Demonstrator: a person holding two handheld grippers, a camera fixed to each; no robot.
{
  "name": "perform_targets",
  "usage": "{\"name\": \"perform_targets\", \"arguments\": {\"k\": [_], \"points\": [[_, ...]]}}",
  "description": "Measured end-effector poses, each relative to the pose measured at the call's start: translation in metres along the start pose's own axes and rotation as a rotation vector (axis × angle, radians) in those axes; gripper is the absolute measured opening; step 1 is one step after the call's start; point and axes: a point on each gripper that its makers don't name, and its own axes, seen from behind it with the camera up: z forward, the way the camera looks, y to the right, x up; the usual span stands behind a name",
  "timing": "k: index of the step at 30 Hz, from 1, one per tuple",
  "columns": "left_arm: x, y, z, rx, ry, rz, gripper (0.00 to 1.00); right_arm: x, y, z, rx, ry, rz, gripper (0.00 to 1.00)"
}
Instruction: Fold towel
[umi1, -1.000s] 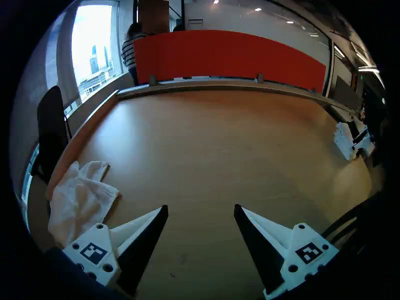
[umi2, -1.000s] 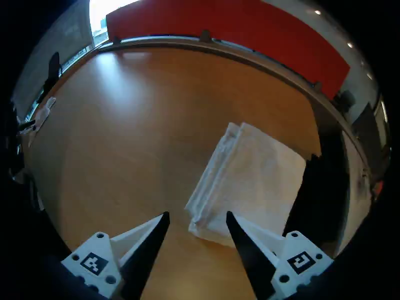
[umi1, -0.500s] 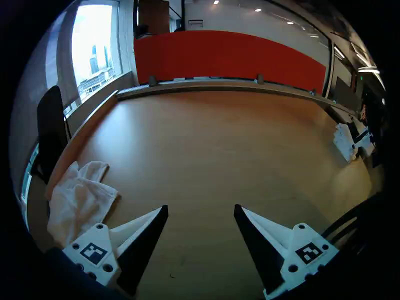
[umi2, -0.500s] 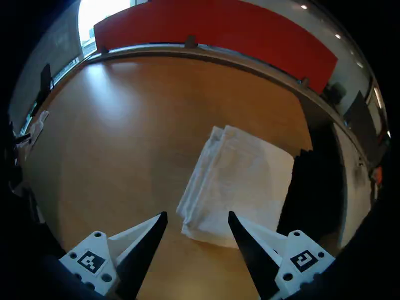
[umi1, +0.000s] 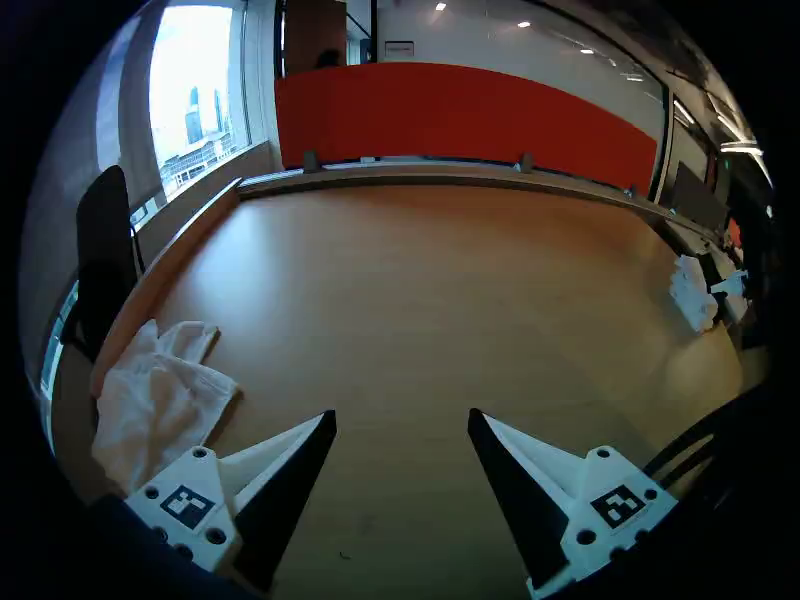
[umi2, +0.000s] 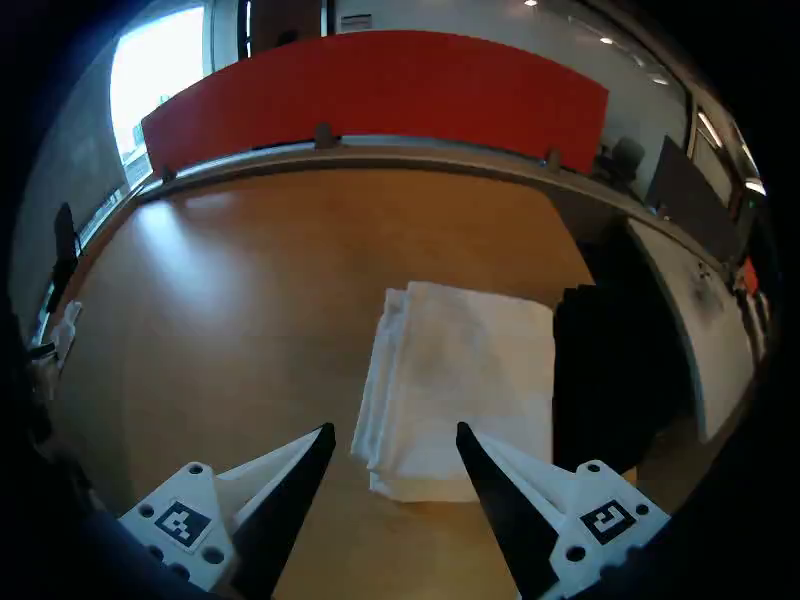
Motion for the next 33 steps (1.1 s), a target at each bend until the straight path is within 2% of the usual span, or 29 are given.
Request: {"name": "perform_targets", "arguments": {"k": [9, 15, 21, 24, 33], "points": [[0.003, 0.000, 0.002, 0.002, 0.005, -0.018, 0.98, 0.026, -0.004, -0.016, -0.064, 0.172, 0.054, 0.94], [0.006, 0.002, 0.004, -0.001, 0.008, -0.027, 0.98, 0.042, -0.010, -0.025, -0.072, 0.284, 0.113, 0.94], [0.010, 0.002, 0.004, -0.002, 0.015, -0.027, 0.98, 0.045, -0.006, -0.027, -0.089, 0.332, 0.131, 0.94], [0.012, 0.001, 0.005, -0.001, 0.018, -0.031, 0.98, 0.050, -0.007, -0.029, -0.091, 0.357, 0.128, 0.94], [0.019, -0.001, 0.005, 0.000, 0.031, -0.040, 0.98, 0.087, -0.022, -0.055, -0.046, 0.511, 0.150, 0.94]]}}
